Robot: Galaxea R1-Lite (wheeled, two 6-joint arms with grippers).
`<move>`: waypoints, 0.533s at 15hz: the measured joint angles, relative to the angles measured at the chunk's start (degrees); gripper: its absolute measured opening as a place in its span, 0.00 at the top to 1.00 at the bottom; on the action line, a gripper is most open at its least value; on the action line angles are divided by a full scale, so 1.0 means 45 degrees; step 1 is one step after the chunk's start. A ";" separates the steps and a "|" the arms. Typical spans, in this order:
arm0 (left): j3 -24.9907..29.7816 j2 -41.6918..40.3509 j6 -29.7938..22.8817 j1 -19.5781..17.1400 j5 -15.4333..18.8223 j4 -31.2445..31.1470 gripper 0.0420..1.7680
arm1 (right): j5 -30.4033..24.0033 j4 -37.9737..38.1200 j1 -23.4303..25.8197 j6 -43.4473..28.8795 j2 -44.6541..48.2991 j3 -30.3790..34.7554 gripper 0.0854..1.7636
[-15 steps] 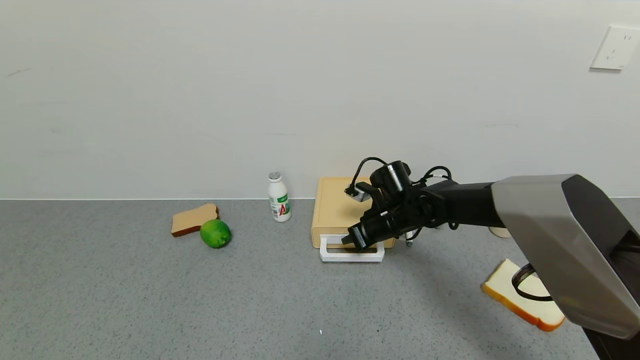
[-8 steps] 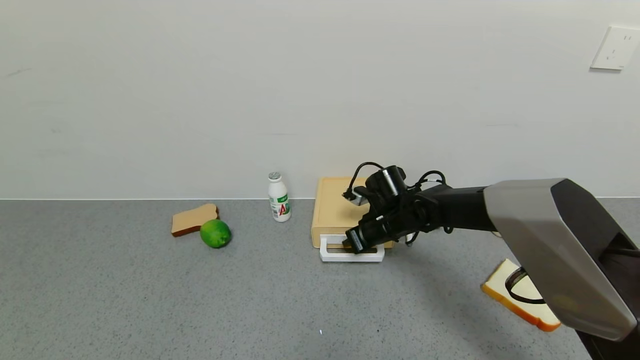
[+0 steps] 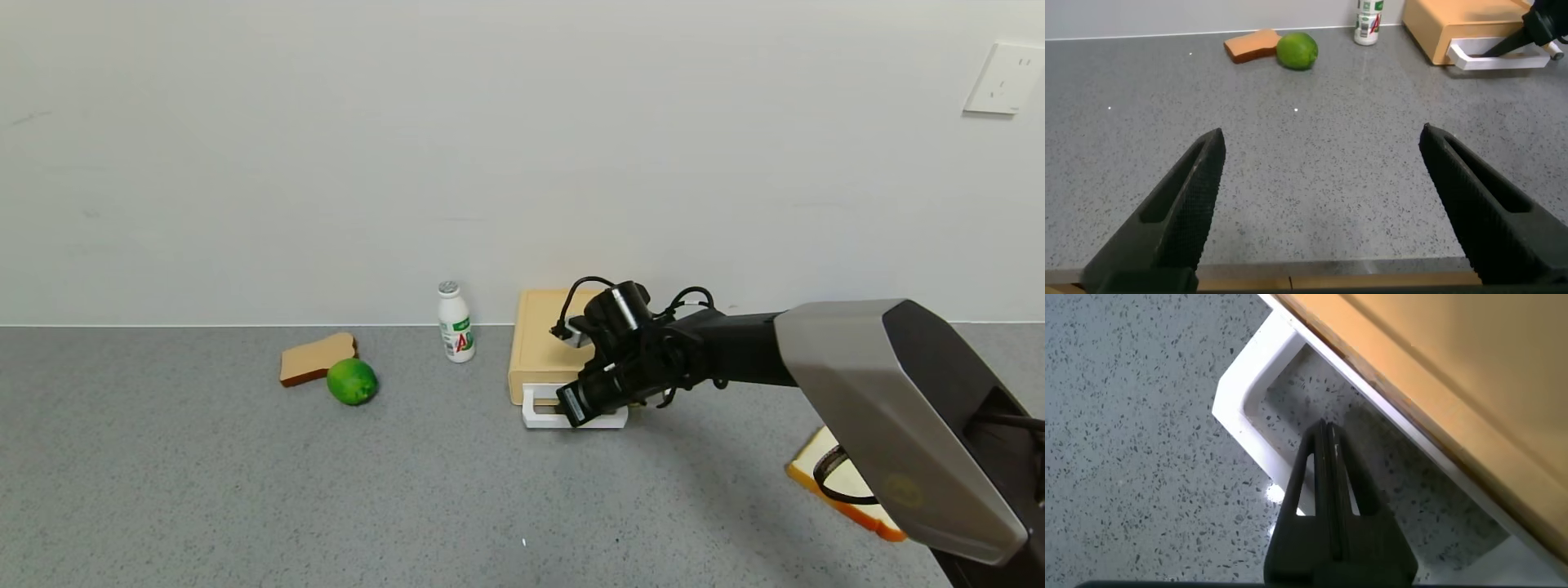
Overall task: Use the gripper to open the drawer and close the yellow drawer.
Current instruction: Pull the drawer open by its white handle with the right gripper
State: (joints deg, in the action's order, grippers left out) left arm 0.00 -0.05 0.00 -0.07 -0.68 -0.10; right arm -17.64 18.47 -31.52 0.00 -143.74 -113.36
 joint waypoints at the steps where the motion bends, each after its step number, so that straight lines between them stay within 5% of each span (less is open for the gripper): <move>1: 0.0000 0.0000 0.0000 0.0000 0.0000 0.0000 0.03 | 0.0000 0.0214 -0.0033 -0.0005 0.0005 -0.0003 0.98; 8: 0.0000 0.0000 0.0000 0.0000 0.0005 0.0000 0.03 | -0.0016 0.1707 -0.0331 0.0005 0.0360 0.0070 0.98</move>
State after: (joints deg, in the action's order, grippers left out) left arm 0.00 -0.05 0.00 -0.07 -0.66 -0.10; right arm -17.71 26.15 -33.01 0.02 -142.12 -113.04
